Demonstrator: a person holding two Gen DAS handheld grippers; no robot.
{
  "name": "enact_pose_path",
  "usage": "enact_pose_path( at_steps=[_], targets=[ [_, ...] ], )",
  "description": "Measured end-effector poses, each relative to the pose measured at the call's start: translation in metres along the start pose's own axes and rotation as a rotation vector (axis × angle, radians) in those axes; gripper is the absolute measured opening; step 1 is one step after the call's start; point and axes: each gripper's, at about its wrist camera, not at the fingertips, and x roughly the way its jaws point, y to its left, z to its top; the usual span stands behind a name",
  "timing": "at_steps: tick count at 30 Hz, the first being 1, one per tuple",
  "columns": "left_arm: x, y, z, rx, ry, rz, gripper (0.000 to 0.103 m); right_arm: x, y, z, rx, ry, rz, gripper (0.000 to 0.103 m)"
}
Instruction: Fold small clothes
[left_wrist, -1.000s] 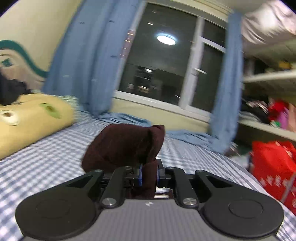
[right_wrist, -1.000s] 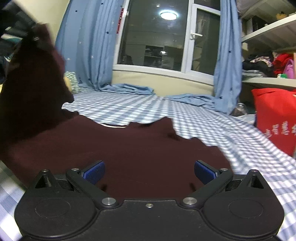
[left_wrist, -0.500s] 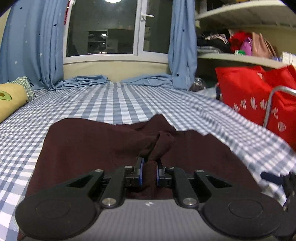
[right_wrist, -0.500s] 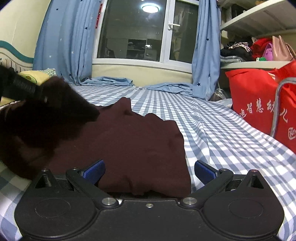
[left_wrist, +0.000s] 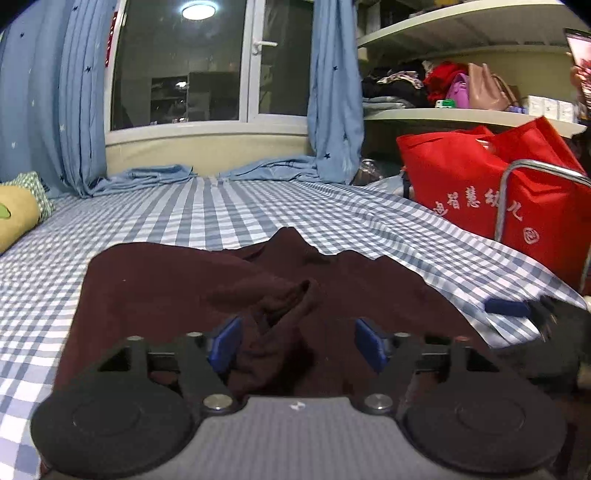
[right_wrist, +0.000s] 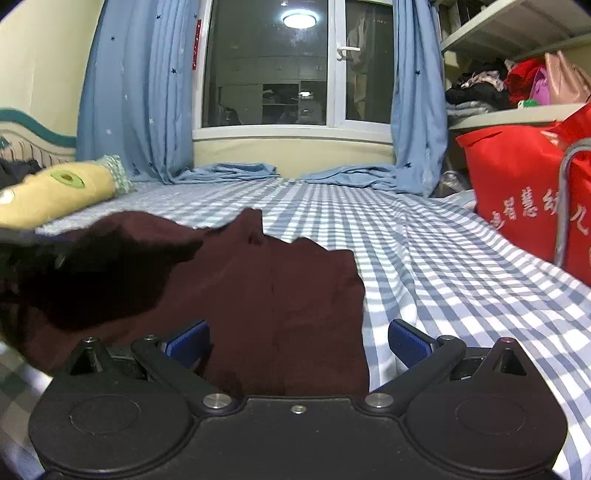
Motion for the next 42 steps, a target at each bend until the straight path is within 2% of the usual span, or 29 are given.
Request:
enact_pose_path(
  at_steps=[2, 5, 9, 12, 15, 17, 21, 22, 23, 24, 25, 26, 27, 28, 31, 36, 42],
  targets=[
    [-0.013, -0.001, -0.002, 0.009, -0.005, 0.002, 0.084, 0.002, -0.009, 0.009, 0.041, 0.003, 0.057, 0.103],
    [-0.026, -0.001, -0.004, 0.037, -0.009, 0.026, 0.086, 0.008, -0.021, 0.024, 0.129, 0.013, 0.138, 0.103],
    [-0.03, 0.002, -0.009, 0.115, 0.017, 0.107, 0.086, 0.034, -0.029, 0.049, 0.283, 0.087, 0.348, 0.102],
    [-0.026, 0.007, -0.011, 0.133, 0.051, 0.139, 0.086, 0.059, -0.021, 0.064, 0.338, 0.143, 0.446, 0.102],
    [-0.021, 0.01, -0.012, 0.148, 0.07, 0.164, 0.086, 0.082, -0.002, 0.075, 0.317, 0.194, 0.484, 0.095],
    [-0.018, 0.01, -0.013, 0.171, 0.075, 0.179, 0.086, 0.098, 0.014, 0.08, 0.309, 0.233, 0.511, 0.086],
    [-0.006, 0.006, -0.015, 0.24, 0.102, 0.206, 0.073, 0.128, 0.04, 0.084, 0.332, 0.316, 0.565, 0.077],
    [-0.003, 0.005, -0.015, 0.258, 0.105, 0.213, 0.063, 0.134, 0.044, 0.086, 0.345, 0.329, 0.573, 0.069],
    [0.0, 0.004, -0.015, 0.273, 0.106, 0.222, 0.054, 0.14, 0.047, 0.087, 0.357, 0.34, 0.58, 0.056],
    [0.001, 0.004, -0.016, 0.282, 0.105, 0.219, 0.05, 0.145, 0.051, 0.088, 0.365, 0.347, 0.58, 0.049],
    [0.002, 0.004, -0.016, 0.283, 0.099, 0.218, 0.041, 0.147, 0.051, 0.089, 0.365, 0.345, 0.571, 0.028],
    [0.003, 0.004, -0.016, 0.284, 0.095, 0.224, 0.032, 0.149, 0.052, 0.09, 0.359, 0.337, 0.558, 0.014],
    [0.002, 0.004, -0.015, 0.287, 0.088, 0.225, 0.026, 0.148, 0.052, 0.09, 0.356, 0.322, 0.555, 0.011],
    [0.001, 0.003, -0.014, 0.285, 0.079, 0.221, 0.014, 0.147, 0.052, 0.09, 0.352, 0.305, 0.561, 0.006],
    [-0.004, 0.0, -0.007, 0.271, 0.041, 0.217, 0.01, 0.132, 0.049, 0.097, 0.315, 0.22, 0.558, 0.005],
    [-0.009, -0.021, 0.005, 0.283, -0.016, 0.157, 0.008, 0.098, 0.023, 0.117, 0.304, 0.088, 0.524, 0.004],
    [-0.002, -0.06, 0.019, 0.301, -0.047, 0.028, 0.007, 0.068, -0.033, 0.129, 0.324, 0.032, 0.444, 0.004]
  ],
)
